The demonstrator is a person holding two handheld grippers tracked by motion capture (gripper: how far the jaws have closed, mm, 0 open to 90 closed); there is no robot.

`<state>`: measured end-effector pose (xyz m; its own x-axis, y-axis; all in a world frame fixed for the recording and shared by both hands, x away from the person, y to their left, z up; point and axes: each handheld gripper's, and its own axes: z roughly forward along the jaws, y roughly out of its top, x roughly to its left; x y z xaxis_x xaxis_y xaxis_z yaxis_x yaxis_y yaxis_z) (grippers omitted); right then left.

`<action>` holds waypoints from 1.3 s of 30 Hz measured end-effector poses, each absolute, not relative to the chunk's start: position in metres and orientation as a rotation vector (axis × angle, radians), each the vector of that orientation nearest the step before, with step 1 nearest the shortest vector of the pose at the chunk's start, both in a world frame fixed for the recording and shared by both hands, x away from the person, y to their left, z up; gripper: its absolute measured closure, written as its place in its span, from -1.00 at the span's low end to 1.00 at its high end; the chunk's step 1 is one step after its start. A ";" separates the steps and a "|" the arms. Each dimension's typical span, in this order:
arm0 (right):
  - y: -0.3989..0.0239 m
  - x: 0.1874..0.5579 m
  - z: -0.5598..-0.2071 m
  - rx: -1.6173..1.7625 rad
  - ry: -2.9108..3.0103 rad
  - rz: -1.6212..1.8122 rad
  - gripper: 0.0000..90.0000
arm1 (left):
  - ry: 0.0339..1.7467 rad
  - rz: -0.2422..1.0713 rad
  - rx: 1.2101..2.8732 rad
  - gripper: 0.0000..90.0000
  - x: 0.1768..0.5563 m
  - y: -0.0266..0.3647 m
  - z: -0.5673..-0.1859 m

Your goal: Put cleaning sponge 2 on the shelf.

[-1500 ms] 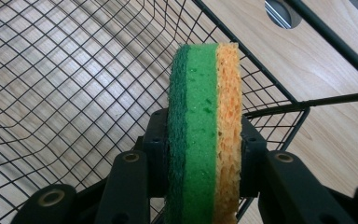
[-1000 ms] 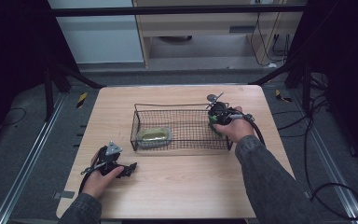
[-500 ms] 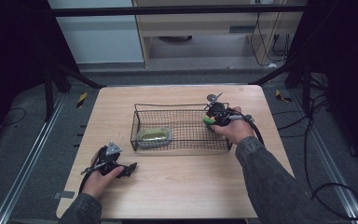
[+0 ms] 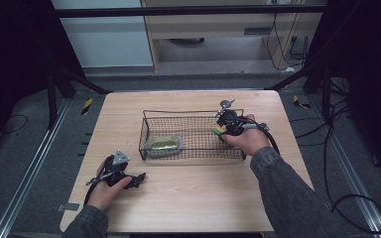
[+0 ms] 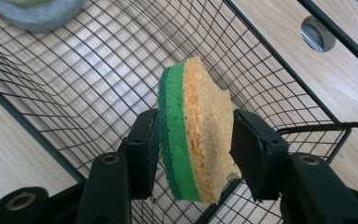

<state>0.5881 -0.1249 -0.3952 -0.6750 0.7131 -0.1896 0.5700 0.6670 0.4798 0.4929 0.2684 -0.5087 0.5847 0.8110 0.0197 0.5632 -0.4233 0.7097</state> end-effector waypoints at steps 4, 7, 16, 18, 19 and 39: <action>-0.124 0.584 -0.394 1.014 2.531 0.572 0.12 | 1.087 0.477 2.145 -1.00 0.493 0.268 -0.509; -0.125 0.581 -0.394 1.009 2.533 0.587 0.11 | 1.087 0.478 2.145 -1.00 0.493 0.268 -0.509; -0.131 0.576 -0.389 1.026 2.501 0.622 -0.08 | 1.087 0.477 2.146 -1.00 0.493 0.268 -0.509; -0.134 0.576 -0.386 1.040 2.479 0.641 -0.14 | 1.087 0.477 2.146 -1.00 0.493 0.268 -0.509; -0.135 0.575 -0.385 1.049 2.471 0.648 -0.18 | 1.087 0.477 2.146 -1.00 0.493 0.268 -0.509; -0.201 0.539 -0.378 1.268 2.132 0.920 -0.85 | 1.087 0.477 2.146 -1.00 0.493 0.268 -0.509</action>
<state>0.5393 -0.2008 -0.3778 -0.4481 0.8912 -0.0703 0.5605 0.3413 0.7546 0.4929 0.2684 -0.5087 0.5849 0.8109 0.0201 0.5633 -0.4239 0.7092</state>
